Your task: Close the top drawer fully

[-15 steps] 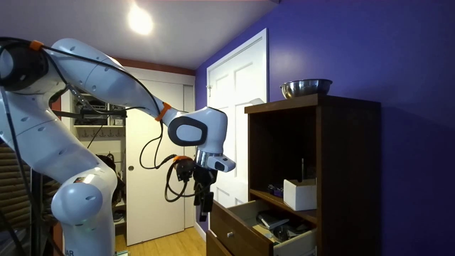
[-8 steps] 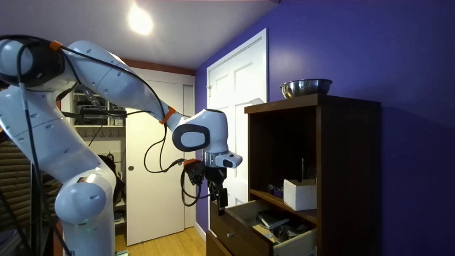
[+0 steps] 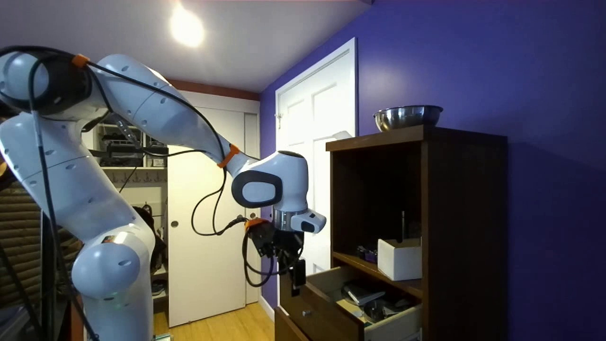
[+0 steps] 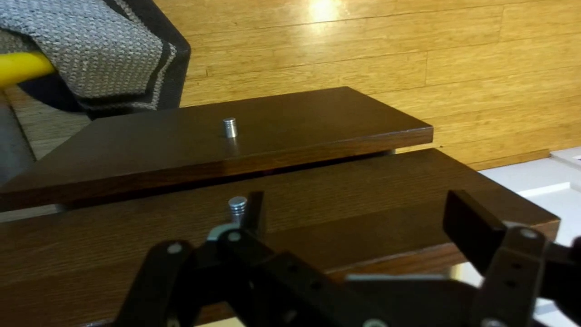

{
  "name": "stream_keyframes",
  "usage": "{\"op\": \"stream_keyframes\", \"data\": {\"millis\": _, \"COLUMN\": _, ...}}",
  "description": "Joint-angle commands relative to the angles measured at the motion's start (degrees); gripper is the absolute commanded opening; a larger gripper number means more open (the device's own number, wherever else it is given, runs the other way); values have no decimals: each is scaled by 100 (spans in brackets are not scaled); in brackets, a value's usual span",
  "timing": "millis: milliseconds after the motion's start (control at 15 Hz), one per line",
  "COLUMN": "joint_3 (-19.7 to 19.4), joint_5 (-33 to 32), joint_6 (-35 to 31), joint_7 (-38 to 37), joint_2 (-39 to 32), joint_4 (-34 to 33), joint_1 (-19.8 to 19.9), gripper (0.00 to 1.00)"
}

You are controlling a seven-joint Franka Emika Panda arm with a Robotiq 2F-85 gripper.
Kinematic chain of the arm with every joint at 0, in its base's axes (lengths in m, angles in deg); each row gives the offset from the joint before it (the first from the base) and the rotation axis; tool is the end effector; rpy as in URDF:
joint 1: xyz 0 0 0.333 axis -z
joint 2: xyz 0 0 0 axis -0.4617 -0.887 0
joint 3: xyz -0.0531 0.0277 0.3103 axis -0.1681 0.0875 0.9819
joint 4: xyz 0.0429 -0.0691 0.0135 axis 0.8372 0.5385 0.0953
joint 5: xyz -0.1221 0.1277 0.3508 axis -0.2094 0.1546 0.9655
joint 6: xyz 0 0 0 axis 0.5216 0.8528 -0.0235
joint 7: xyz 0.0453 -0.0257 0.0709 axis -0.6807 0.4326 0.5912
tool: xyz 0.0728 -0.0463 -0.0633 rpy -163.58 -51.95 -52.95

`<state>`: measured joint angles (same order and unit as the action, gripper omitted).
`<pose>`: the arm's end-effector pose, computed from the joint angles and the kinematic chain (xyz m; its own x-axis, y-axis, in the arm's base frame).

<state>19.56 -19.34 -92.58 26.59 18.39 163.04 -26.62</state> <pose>0.3538 -0.0636 0.3647 0.9970 -0.0501 0.0588 -0.0389 -0.9831 -0.1790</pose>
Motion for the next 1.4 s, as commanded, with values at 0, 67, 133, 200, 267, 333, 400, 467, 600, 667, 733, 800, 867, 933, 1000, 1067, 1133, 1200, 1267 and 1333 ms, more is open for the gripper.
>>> {"op": "stream_keyframes", "data": {"millis": 0, "joint_3": 203, "joint_5": -73, "joint_6": -468, "joint_7": -153, "joint_2": -476, "joint_4": -7, "joint_1": 60, "gripper": 100}}
{"op": "stream_keyframes", "data": {"millis": 67, "joint_3": 238, "joint_5": -113, "joint_6": -593, "joint_7": -194, "joint_2": -586, "joint_4": -6, "joint_1": 86, "gripper": 100}}
{"op": "stream_keyframes", "data": {"millis": 133, "joint_3": 287, "joint_5": -161, "joint_6": -779, "joint_7": -262, "joint_2": -686, "joint_4": -5, "joint_1": 113, "gripper": 100}}
{"op": "stream_keyframes", "data": {"millis": 200, "joint_3": 308, "joint_5": -144, "joint_6": -1013, "joint_7": -322, "joint_2": -776, "joint_4": -5, "joint_1": 116, "gripper": 100}}
{"op": "stream_keyframes", "data": {"millis": 267, "joint_3": 312, "joint_5": -61, "joint_6": -1240, "joint_7": -357, "joint_2": -848, "joint_4": -2, "joint_1": 85, "gripper": 100}}
{"op": "stream_keyframes", "data": {"millis": 333, "joint_3": 296, "joint_5": 100, "joint_6": -1457, "joint_7": -373, "joint_2": -882, "joint_4": -1, "joint_1": 12, "gripper": 100}}
{"op": "stream_keyframes", "data": {"millis": 400, "joint_3": 304, "joint_5": 239, "joint_6": -1697, "joint_7": -413, "joint_2": -913, "joint_4": 0, "joint_1": -60, "gripper": 100}}
{"op": "stream_keyframes", "data": {"millis": 467, "joint_3": 310, "joint_5": 403, "joint_6": -1933, "joint_7": -447, "joint_2": -945, "joint_4": -1, "joint_1": -163, "gripper": 100}}
{"op": "stream_keyframes", "data": {"millis": 600, "joint_3": 353, "joint_5": 746, "joint_6": -2421, "joint_7": -544, "joint_2": -1059, "joint_4": -2, "joint_1": -403, "gripper": 100}}
{"op": "stream_keyframes", "data": {"millis": 667, "joint_3": 380, "joint_5": 946, "joint_6": -2664, "joint_7": -594, "joint_2": -1127, "joint_4": -1, "joint_1": -548, "gripper": 100}}
{"op": "stream_keyframes", "data": {"millis": 733, "joint_3": 406, "joint_5": 1129, "joint_6": -2895, "joint_7": -631, "joint_2": -1211, "joint_4": 0, "joint_1": -685, "gripper": 100}}
{"op": "stream_keyframes", "data": {"millis": 800, "joint_3": 456, "joint_5": 1316, "joint_6": -3146, "joint_7": -716, "joint_2": -1293, "joint_4": 0, "joint_1": -833, "gripper": 100}}
{"op": "stream_keyframes", "data": {"millis": 867, "joint_3": 483, "joint_5": 1468, "joint_6": -3385, "joint_7": -759, "joint_2": -1418, "joint_4": -33, "joint_1": -969, "gripper": 100}}
{"op": "stream_keyframes", "data": {"millis": 933, "joint_3": 520, "joint_5": 1614, "joint_6": -3611, "joint_7": -834, "joint_2": -1542, "joint_4": -82, "joint_1": -1102, "gripper": 100}}
{"op": "stream_keyframes", "data": {"millis": 1000, "joint_3": 548, "joint_5": 1757, "joint_6": -3843, "joint_7": -920, "joint_2": -1689, "joint_4": -152, "joint_1": -1232, "gripper": 100}}
{"op": "stream_keyframes", "data": {"millis": 1067, "joint_3": 553, "joint_5": 1899, "joint_6": -4075, "joint_7": -968, "joint_2": -1828, "joint_4": -211, "joint_1": -1353, "gripper": 100}}
{"op": "stream_keyframes", "data": {"millis": 1133, "joint_3": 552, "joint_5": 2002, "joint_6": -4291, "joint_7": -1047, "joint_2": -2031, "joint_4": -322, "joint_1": -1439, "gripper": 100}}
{"op": "stream_keyframes", "data": {"millis": 1200, "joint_3": 539, "joint_5": 2082, "joint_6": -4479, "joint_7": -1102, "joint_2": -2201, "joint_4": -415, "joint_1": -1501, "gripper": 100}}
{"op": "stream_keyframes", "data": {"millis": 1267, "joint_3": 514, "joint_5": 2147, "joint_6": -4667, "joint_7": -1141, "joint_2": -2365, "joint_4": -503, "joint_1": -1556, "gripper": 100}}
{"op": "stream_keyframes", "data": {"millis": 1333, "joint_3": 498, "joint_5": 2182, "joint_6": -4843, "joint_7": -1195, "joint_2": -2539, "joint_4": -611, "joint_1": -1574, "gripper": 100}}
